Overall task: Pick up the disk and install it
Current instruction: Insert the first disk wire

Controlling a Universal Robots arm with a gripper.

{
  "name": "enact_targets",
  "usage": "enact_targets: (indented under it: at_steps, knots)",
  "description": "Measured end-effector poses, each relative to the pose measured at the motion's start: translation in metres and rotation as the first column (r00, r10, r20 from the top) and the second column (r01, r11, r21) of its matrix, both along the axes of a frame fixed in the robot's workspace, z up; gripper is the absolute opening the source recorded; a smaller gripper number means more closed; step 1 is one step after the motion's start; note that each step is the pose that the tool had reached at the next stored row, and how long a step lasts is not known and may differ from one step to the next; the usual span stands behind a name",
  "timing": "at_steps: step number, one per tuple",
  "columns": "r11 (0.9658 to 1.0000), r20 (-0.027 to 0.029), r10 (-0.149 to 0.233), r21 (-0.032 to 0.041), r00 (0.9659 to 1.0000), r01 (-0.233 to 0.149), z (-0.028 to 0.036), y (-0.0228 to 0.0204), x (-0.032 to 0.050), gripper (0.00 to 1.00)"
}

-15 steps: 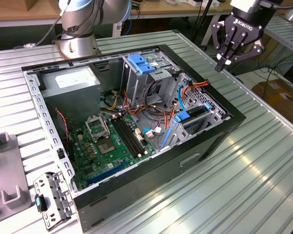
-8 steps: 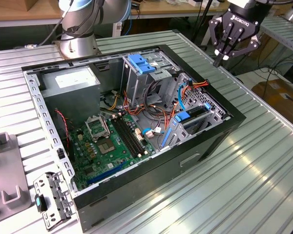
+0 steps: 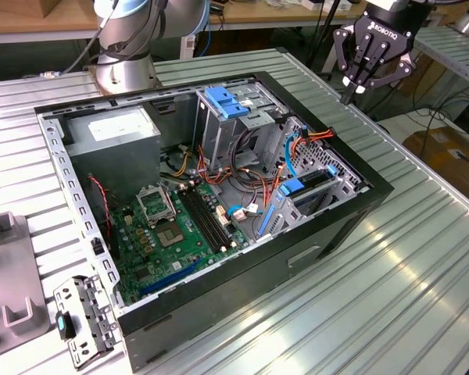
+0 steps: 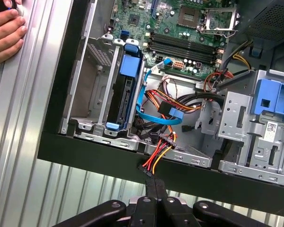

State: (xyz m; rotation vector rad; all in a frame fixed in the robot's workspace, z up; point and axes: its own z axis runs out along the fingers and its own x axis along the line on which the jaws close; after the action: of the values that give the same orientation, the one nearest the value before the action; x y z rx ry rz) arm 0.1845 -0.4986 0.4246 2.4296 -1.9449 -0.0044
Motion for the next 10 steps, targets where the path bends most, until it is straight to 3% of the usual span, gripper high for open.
enact_targets:
  at_steps: [10]
  knots:
    - [1.0000, 0.0000, 0.001, 0.0001, 1.0000, -0.001, 0.0000, 0.0000, 0.0000, 0.11]
